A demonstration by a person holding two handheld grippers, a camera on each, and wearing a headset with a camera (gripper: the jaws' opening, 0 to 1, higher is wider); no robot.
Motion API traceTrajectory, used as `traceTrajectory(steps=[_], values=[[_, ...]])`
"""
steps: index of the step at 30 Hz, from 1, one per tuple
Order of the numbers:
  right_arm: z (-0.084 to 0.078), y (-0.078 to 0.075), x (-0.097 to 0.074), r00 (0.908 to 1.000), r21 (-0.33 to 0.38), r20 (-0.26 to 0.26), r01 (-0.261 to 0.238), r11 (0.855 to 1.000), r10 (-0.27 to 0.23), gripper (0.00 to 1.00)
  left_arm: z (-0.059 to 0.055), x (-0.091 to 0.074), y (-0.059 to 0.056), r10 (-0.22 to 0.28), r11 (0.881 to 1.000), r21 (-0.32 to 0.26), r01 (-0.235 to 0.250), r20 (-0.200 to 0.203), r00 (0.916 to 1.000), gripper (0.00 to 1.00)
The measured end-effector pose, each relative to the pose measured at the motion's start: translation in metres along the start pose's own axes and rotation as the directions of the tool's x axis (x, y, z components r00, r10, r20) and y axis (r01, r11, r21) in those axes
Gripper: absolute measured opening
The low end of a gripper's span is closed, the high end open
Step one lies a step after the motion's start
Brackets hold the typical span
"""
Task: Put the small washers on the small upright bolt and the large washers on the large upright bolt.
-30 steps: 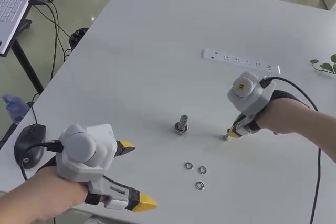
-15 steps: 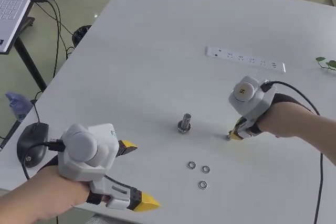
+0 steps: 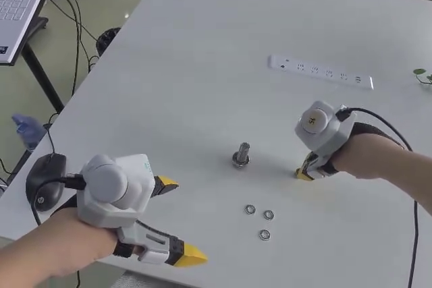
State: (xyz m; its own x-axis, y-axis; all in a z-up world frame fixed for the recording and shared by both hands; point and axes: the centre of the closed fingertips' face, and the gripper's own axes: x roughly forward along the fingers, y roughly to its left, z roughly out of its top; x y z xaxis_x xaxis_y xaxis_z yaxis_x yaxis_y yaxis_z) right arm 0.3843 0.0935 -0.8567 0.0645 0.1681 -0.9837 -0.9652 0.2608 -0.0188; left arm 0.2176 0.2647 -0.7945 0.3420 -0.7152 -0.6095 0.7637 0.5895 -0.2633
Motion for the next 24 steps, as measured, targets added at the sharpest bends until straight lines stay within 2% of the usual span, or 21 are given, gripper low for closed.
traceTrajectory(steps=[24], values=[[-0.0029, 0.0017, 0.0054, 1.0, 0.001, -0.004, -0.006, 1.0, 0.006, 0.12, -0.0017, 0.001, -0.0027, -0.006, 1.0, -0.007, 0.006, -0.004, 1.0, 0.83]])
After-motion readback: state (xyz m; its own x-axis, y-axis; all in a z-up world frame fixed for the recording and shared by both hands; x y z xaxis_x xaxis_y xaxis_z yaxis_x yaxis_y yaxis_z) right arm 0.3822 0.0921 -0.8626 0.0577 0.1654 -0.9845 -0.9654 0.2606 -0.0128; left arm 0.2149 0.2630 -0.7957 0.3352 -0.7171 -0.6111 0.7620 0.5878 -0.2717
